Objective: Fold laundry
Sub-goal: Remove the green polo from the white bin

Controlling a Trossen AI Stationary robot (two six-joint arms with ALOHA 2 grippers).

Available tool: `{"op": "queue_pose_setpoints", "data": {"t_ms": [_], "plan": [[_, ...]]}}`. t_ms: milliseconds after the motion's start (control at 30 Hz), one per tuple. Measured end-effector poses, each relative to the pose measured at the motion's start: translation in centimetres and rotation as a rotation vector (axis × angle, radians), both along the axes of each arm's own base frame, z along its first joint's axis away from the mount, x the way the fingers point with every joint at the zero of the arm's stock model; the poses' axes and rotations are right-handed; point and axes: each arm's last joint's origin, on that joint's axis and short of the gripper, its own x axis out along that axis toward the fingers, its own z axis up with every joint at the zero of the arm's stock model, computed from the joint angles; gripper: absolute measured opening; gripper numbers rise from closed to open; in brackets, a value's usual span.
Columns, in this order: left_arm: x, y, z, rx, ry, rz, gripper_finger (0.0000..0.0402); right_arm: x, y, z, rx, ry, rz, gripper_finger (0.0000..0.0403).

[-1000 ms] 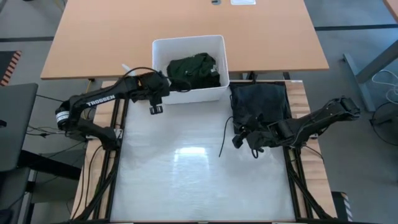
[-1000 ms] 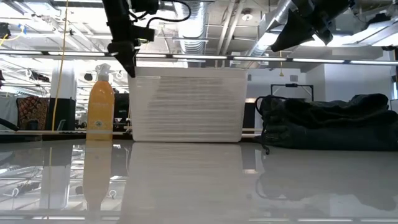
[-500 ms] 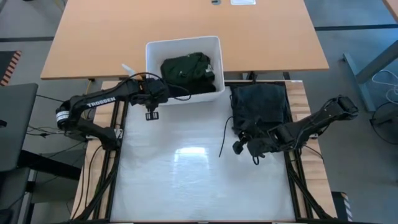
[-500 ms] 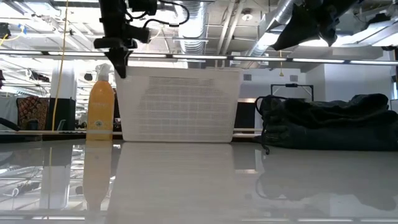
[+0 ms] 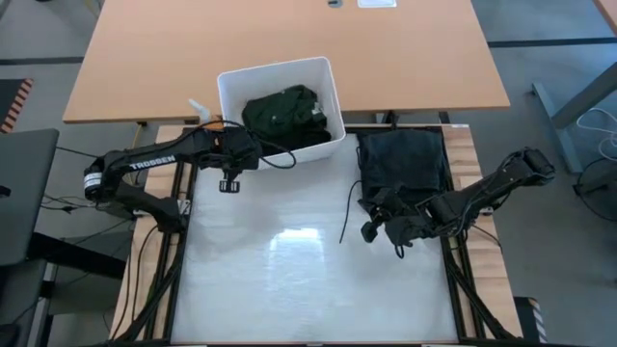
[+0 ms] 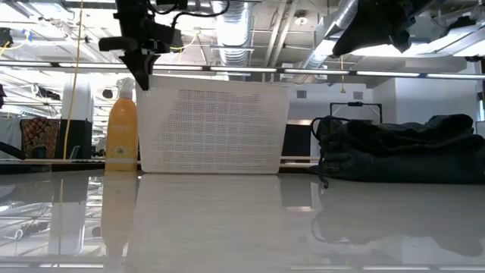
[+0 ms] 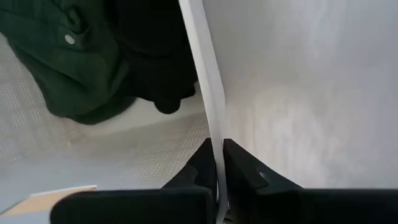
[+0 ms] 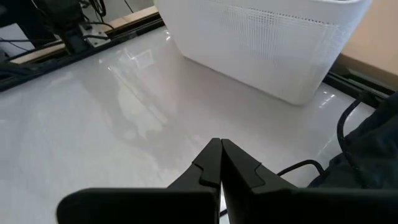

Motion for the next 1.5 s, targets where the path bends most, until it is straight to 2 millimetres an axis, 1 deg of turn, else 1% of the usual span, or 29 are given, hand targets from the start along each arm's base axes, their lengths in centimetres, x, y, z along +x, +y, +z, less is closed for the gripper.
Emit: {"op": "queue_pose_setpoints", "data": {"t_ms": [333, 500, 867, 1200, 1267, 1367, 1500], "plan": [[-1.3, -0.6, 1.1, 0.003, -0.005, -0.101, 0.0001, 0.3, -0.1, 0.3, 0.019, -0.045, -0.008, 0.0029], [-1.4, -0.3, 1.1, 0.000, -0.007, -0.072, 0.0008, 0.5, 0.0, 0.6, 0.027, -0.074, -0.006, 0.0029], [-1.0, 0.0, 1.2, 0.008, -0.097, 0.051, 0.0091, 0.5, 0.0, 0.6, 0.030, -0.080, -0.006, 0.0029], [-1.1, -0.5, 1.4, -0.024, -0.116, 0.075, 0.0162, 0.5, 0.0, 0.5, 0.024, -0.071, -0.005, 0.0029], [-1.0, -0.7, 2.1, -0.114, -0.157, 0.045, 0.0174, 0.5, 0.0, 0.5, 0.022, -0.067, -0.004, 0.0029], [-0.7, -1.2, 4.3, -0.234, -0.274, -0.005, 0.0187, 0.5, 0.0, 0.5, 0.022, -0.067, -0.003, 0.0029], [-0.8, -1.6, 8.2, -0.198, -0.404, -0.069, 0.0192, 0.5, 0.0, 0.5, 0.006, -0.057, 0.005, 0.0029]]}}
